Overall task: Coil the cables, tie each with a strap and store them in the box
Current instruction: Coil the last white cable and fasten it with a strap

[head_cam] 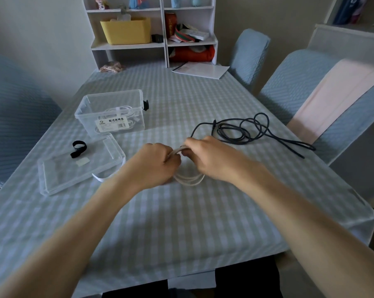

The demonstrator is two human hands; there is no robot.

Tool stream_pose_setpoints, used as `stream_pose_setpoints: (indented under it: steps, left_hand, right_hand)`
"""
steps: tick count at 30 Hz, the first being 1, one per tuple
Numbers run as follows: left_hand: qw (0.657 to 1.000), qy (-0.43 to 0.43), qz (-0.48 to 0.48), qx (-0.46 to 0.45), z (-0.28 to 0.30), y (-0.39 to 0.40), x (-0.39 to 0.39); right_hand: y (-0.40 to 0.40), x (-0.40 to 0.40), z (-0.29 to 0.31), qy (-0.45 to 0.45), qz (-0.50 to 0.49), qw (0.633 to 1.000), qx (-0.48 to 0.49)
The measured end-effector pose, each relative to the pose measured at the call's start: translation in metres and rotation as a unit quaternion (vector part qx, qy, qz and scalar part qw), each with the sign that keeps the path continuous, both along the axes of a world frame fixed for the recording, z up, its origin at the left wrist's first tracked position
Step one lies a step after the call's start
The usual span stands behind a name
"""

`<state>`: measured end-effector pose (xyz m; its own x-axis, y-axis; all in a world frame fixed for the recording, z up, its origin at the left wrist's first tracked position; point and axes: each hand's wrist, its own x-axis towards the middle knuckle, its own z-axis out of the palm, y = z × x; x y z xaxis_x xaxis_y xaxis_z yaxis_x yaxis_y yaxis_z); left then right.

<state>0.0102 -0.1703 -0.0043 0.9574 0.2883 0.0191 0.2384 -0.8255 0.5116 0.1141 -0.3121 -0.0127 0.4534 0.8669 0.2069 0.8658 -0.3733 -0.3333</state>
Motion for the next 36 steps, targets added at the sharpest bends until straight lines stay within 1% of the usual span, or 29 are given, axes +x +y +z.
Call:
stream_pose_setpoints:
  steps: [2,3,4,5,6,8,13,18,20,24,29,32,34,36]
  left_hand:
    - [0.996,0.044,0.002,0.074,0.003,0.002,0.004]
    - [0.994,0.060,-0.002,0.094,0.005,0.003,0.006]
    - [0.993,0.070,-0.008,0.091,0.007,0.002,0.008]
    - [0.995,0.076,-0.012,0.064,0.008,0.004,0.010]
    - [0.996,0.076,-0.013,0.033,0.008,0.005,0.011]
    - [0.998,0.064,-0.011,0.014,0.006,0.009,0.012]
    - [0.999,0.040,0.002,0.032,-0.006,0.009,0.017]
    - [0.999,0.029,-0.001,0.030,-0.010,0.011,0.021]
    - [0.999,0.023,0.008,0.046,-0.015,0.010,0.021]
    - [0.998,0.017,0.004,0.064,-0.022,0.013,0.023]
    - [0.998,0.010,-0.009,0.067,-0.022,0.010,0.022]
    - [0.997,0.004,-0.015,0.070,-0.024,0.009,0.020]
    - [0.997,-0.002,-0.011,0.075,-0.025,0.010,0.018]
    - [0.997,-0.014,-0.002,0.075,-0.026,0.009,0.017]
  right_hand:
    - [0.003,-0.003,-0.004,-0.026,0.017,0.999,-0.031]
    - [0.005,-0.004,-0.004,-0.039,0.022,0.998,-0.039]
    - [0.007,-0.004,-0.004,-0.047,0.025,0.998,-0.036]
    - [0.010,-0.004,-0.004,-0.042,0.027,0.999,-0.018]
    - [0.010,-0.003,-0.003,-0.021,0.027,0.999,0.010]
    - [0.012,0.000,-0.003,0.028,0.029,0.997,0.063]
    - [0.012,0.010,-0.008,0.058,-0.017,0.995,0.078]
    - [0.011,0.020,-0.002,0.123,-0.051,0.979,0.157]
    - [0.009,0.020,0.002,0.167,-0.050,0.971,0.164]
    - [0.002,0.031,0.006,0.276,-0.002,0.948,0.158]
    - [-0.001,0.037,0.005,0.318,-0.009,0.927,0.197]
    - [-0.002,0.038,0.004,0.326,-0.040,0.918,0.223]
    - [-0.002,0.037,0.000,0.317,-0.053,0.923,0.211]
    - [-0.001,0.033,-0.005,0.286,-0.063,0.938,0.186]
